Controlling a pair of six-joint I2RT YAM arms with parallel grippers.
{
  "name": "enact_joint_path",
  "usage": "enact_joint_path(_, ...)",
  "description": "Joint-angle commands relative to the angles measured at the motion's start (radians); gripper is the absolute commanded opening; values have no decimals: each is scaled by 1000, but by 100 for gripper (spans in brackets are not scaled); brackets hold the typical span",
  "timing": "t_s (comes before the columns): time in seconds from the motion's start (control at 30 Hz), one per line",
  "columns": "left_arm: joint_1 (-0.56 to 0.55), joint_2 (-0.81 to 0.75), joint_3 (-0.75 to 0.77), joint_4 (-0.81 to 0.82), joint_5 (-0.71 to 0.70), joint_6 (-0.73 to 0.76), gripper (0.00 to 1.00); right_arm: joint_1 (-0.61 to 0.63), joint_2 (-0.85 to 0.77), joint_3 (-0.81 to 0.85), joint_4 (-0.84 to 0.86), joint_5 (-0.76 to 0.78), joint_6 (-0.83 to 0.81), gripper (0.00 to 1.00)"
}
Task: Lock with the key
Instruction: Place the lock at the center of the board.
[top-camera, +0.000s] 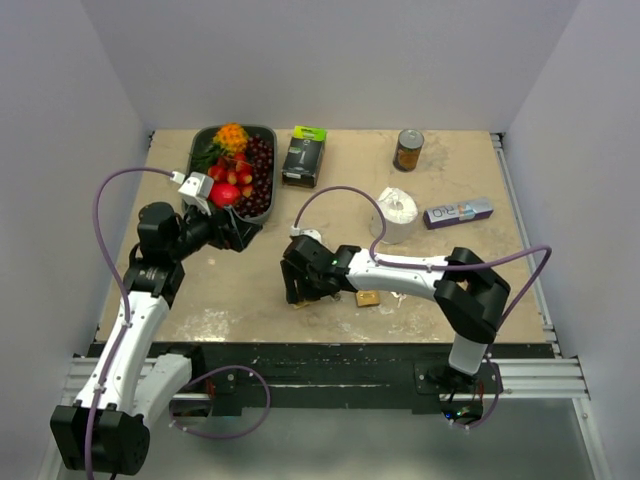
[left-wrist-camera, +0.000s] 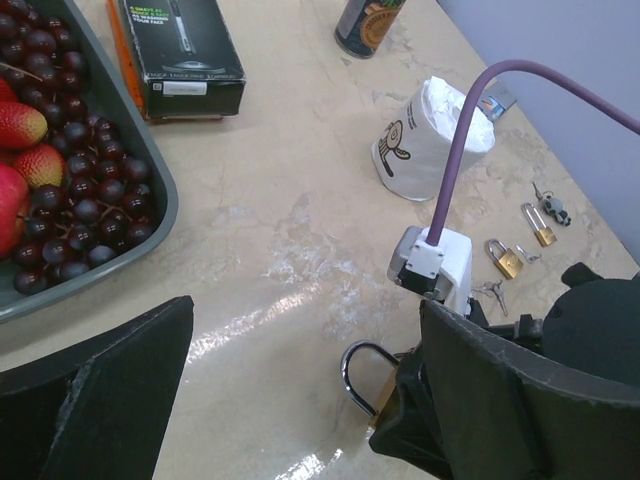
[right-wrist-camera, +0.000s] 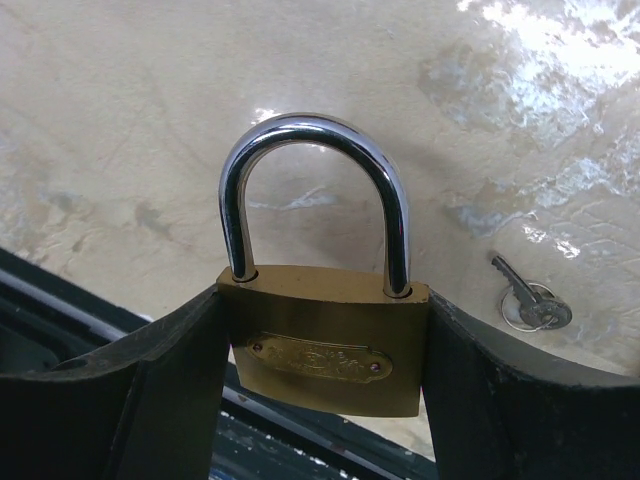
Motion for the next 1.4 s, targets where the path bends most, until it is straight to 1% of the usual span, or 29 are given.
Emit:
enact_joint_path(0.0, 5, -18, -17, 37, -21, 15, 99, -4, -4, 49, 7, 66, 113, 0)
enact_joint_path(0.2, 7, -33, -58, 34, -40, 24, 99, -7, 51, 48, 13, 79, 175, 0)
enact_joint_path(0.43, 7, -45, -100, 43, -44, 20, 99, -10, 94, 80, 17, 103, 205, 0)
enact_joint_path(0.6, 7, -39, -114, 62, -44, 18, 99, -16, 131, 106, -9, 96, 243, 6)
enact_joint_path(0.7, 7, -34, -115, 63, -46, 24, 99, -16, 134, 101, -33, 96, 274, 16)
enact_joint_path(0.77, 8, -30, -117, 66, -46, 24, 99, -16, 132, 98, -40, 97, 278, 18)
enact_joint_path(0.83, 8, -28, -120, 69, -46, 18, 99, -16, 131, 98, -46, 97, 284, 27)
enact_joint_path(0.9, 8, -28, -124, 75, -47, 17, 99, -16, 131, 97, -56, 102, 294, 42)
enact_joint_path(0.93, 10, -30, -124, 77, -46, 15, 99, -16, 131, 97, -67, 102, 297, 56)
enact_joint_path(0.97, 10, -27, -126, 77, -47, 15, 99, -16, 129, 97, -75, 109, 303, 60)
enact_joint_path(1.03, 10, -21, -128, 78, -50, 17, 99, -16, 129, 100, -99, 117, 315, 65)
enact_joint_path(1.13, 14, -18, -134, 86, -57, 15, 99, -16, 129, 110, -124, 137, 323, 66)
enact_joint_path(1.23, 16, -14, -138, 94, -55, 9, 99, -16, 131, 117, -138, 142, 326, 70)
enact_joint_path(1.37, 16, -8, -140, 95, -41, 9, 99, -15, 131, 110, -126, 137, 320, 80)
